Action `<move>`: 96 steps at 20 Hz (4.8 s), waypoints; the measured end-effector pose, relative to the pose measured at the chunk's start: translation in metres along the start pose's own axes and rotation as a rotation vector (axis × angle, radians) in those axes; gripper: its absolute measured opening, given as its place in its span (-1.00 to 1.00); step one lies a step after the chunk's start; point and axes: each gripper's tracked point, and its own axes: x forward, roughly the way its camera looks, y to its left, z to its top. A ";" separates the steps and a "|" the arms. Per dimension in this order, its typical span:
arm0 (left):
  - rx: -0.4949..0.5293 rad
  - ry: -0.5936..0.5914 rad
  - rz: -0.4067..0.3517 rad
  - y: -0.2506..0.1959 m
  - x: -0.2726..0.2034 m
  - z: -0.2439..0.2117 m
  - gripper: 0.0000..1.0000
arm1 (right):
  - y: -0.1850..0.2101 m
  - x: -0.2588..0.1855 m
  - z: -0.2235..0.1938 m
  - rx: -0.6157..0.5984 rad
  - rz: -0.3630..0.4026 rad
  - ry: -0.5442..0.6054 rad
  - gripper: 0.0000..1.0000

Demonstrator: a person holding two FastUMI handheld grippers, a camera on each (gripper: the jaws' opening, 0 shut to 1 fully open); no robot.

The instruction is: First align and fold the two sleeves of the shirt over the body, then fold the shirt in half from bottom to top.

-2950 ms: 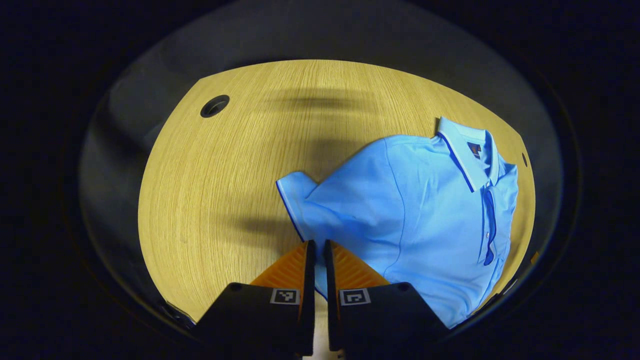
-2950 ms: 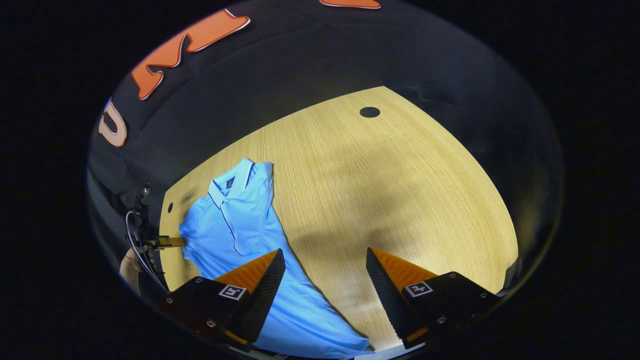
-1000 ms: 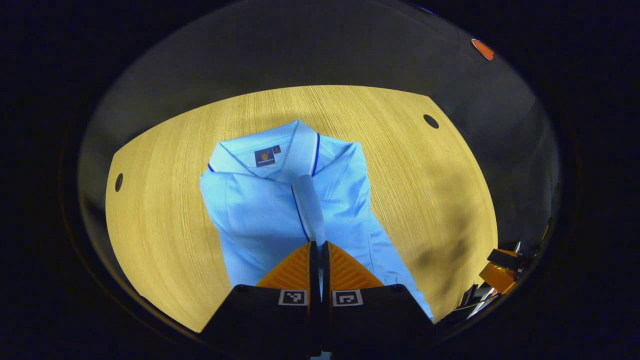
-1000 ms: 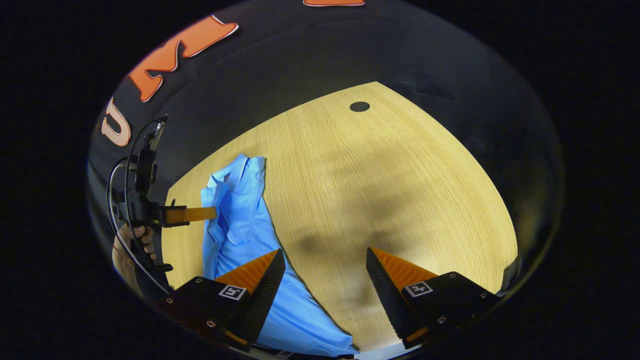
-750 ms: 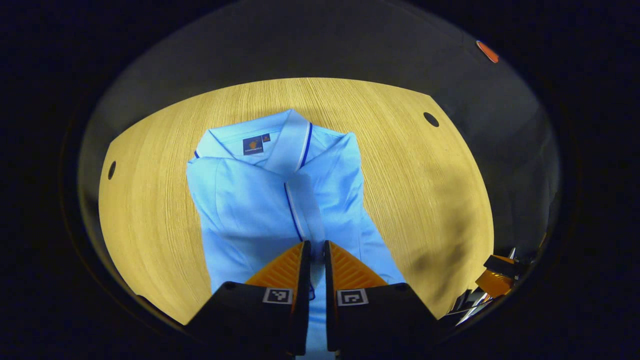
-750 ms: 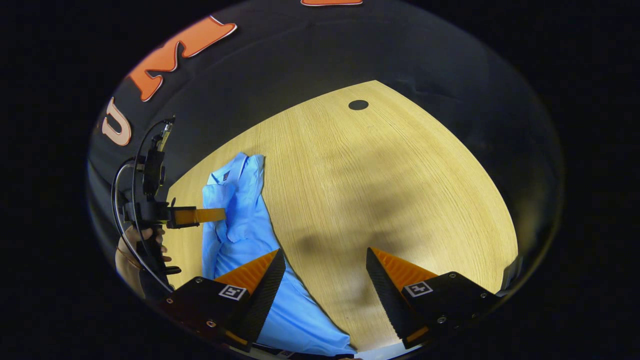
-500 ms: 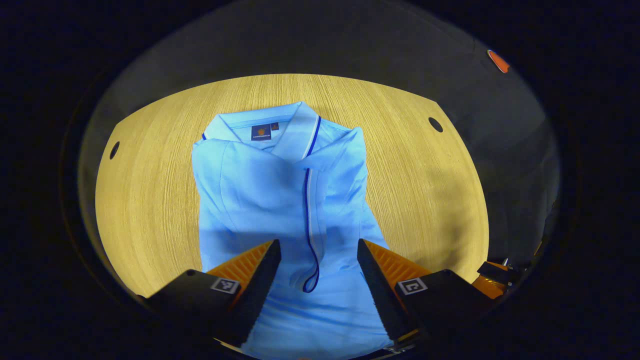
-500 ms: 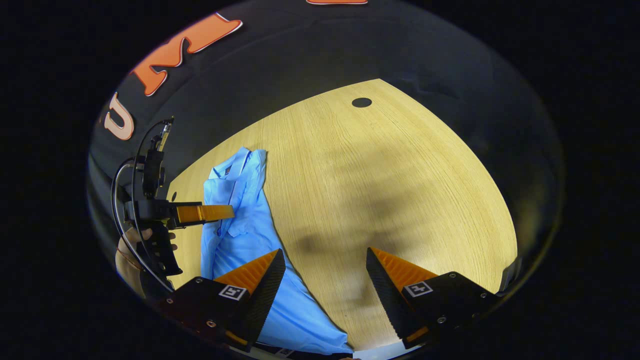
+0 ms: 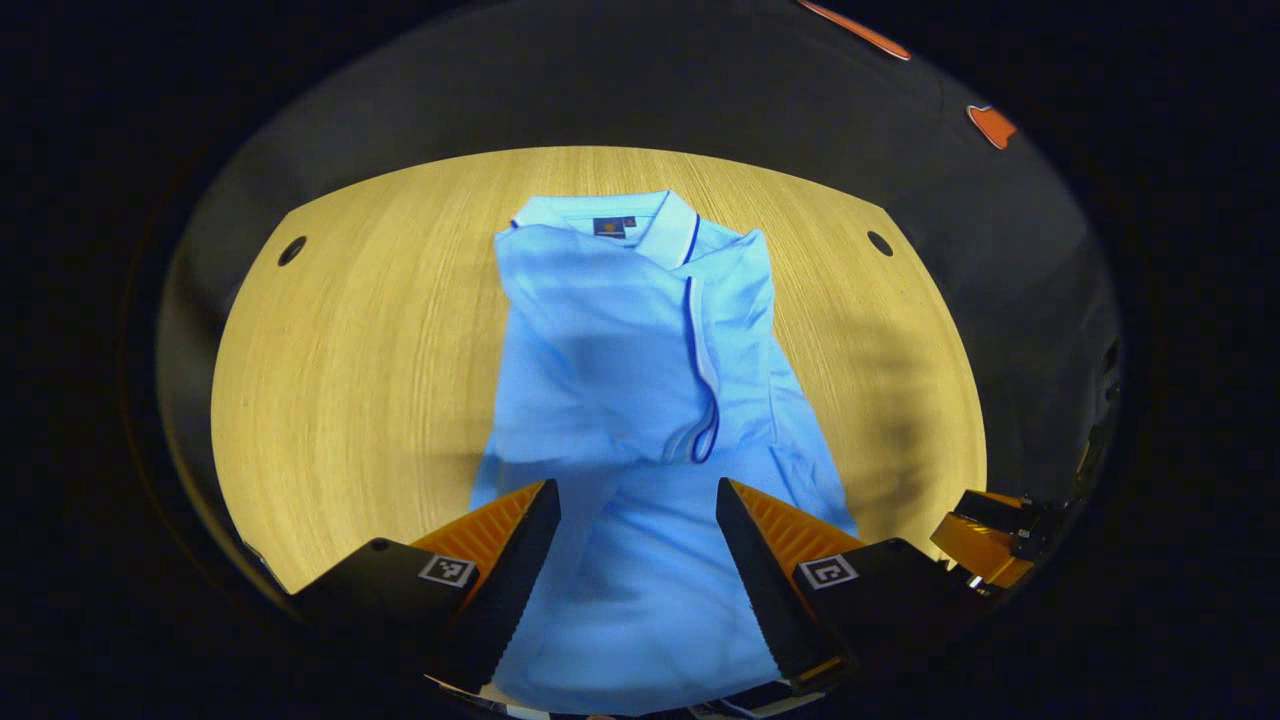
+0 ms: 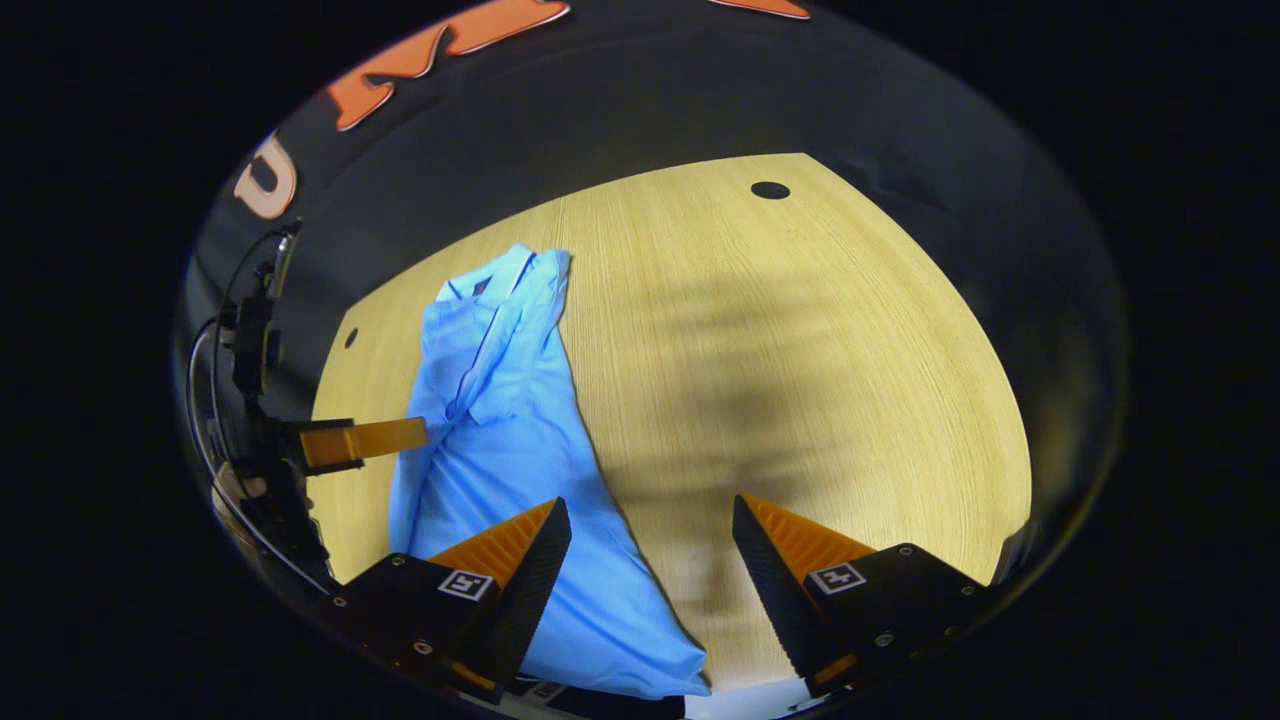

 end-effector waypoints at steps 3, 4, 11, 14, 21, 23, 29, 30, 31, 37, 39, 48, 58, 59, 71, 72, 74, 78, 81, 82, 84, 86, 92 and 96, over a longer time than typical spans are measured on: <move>-0.013 0.006 0.009 0.023 -0.017 -0.034 1.00 | 0.012 -0.006 -0.024 -0.034 -0.009 0.030 0.97; -0.018 0.011 0.011 0.031 -0.021 -0.047 1.00 | 0.013 -0.007 -0.033 -0.047 -0.023 0.037 0.97; -0.043 0.058 0.035 0.076 -0.039 -0.144 1.00 | 0.012 -0.021 -0.101 -0.132 -0.118 0.100 0.98; -0.019 0.070 0.056 0.089 -0.048 -0.174 1.00 | 0.009 -0.024 -0.131 -0.140 -0.131 0.140 0.98; -0.014 0.128 0.085 0.107 -0.062 -0.247 1.00 | -0.009 -0.026 -0.183 -0.143 -0.182 0.215 0.99; -0.015 0.144 0.083 0.106 -0.061 -0.264 1.00 | -0.011 -0.024 -0.193 -0.137 -0.187 0.229 0.98; 0.067 0.173 0.122 0.101 -0.058 -0.281 1.00 | -0.012 -0.018 -0.204 -0.141 -0.192 0.241 0.98; 0.072 0.174 0.135 0.100 -0.055 -0.280 1.00 | -0.012 -0.016 -0.203 -0.138 -0.194 0.242 0.98; 0.081 0.175 0.146 0.099 -0.055 -0.280 1.00 | -0.012 -0.015 -0.204 -0.133 -0.195 0.242 0.99; 0.044 0.173 0.155 0.095 -0.057 -0.283 0.87 | -0.004 -0.013 -0.208 -0.113 -0.185 0.252 0.89; -0.005 0.178 0.159 0.094 -0.056 -0.286 0.27 | 0.000 -0.013 -0.212 -0.112 -0.182 0.260 0.64; -0.032 0.155 0.087 0.084 -0.056 -0.291 -0.92 | 0.021 -0.012 -0.219 -0.093 -0.145 0.270 -0.98; -0.046 0.076 0.050 0.087 -0.081 -0.244 -0.92 | 0.042 -0.039 -0.155 -0.065 -0.099 0.146 -0.99; -0.045 0.059 0.051 0.088 -0.084 -0.232 -0.92 | 0.043 -0.042 -0.144 -0.077 -0.097 0.127 -0.99; -0.040 -0.062 0.081 0.095 -0.081 -0.097 -0.92 | 0.072 -0.027 -0.014 -0.123 -0.039 0.024 -0.99; -0.042 -0.066 0.081 0.096 -0.078 -0.085 -0.92 | 0.072 -0.024 -0.002 -0.125 -0.036 0.022 -0.99; -0.041 -0.074 0.087 0.098 -0.074 -0.061 -0.92 | 0.074 -0.017 0.025 -0.133 -0.032 0.010 -0.99; -0.039 -0.088 0.095 0.102 -0.061 -0.007 -0.92 | 0.082 0.002 0.081 -0.154 -0.018 -0.016 -0.99; -0.047 -0.110 0.103 0.108 -0.049 0.040 -0.92 | 0.090 0.017 0.129 -0.161 -0.006 -0.043 -0.99; -0.047 -0.118 0.107 0.111 -0.044 0.056 -0.92 | 0.090 0.024 0.147 -0.170 -0.012 -0.057 -0.99; -0.055 -0.133 0.115 0.116 -0.036 0.088 -0.92 | 0.095 0.037 0.177 -0.162 0.002 -0.077 -0.99; -0.053 -0.150 0.128 0.121 -0.027 0.118 -0.92 | 0.101 0.052 0.201 -0.127 0.030 -0.081 -0.99; -0.018 -0.148 0.169 0.132 0.019 0.175 -0.92 | 0.091 0.116 0.234 -0.045 0.065 -0.071 -0.99; 0.025 -0.135 0.193 0.134 0.051 0.182 -0.87 | 0.076 0.155 0.235 -0.011 0.030 -0.039 -0.96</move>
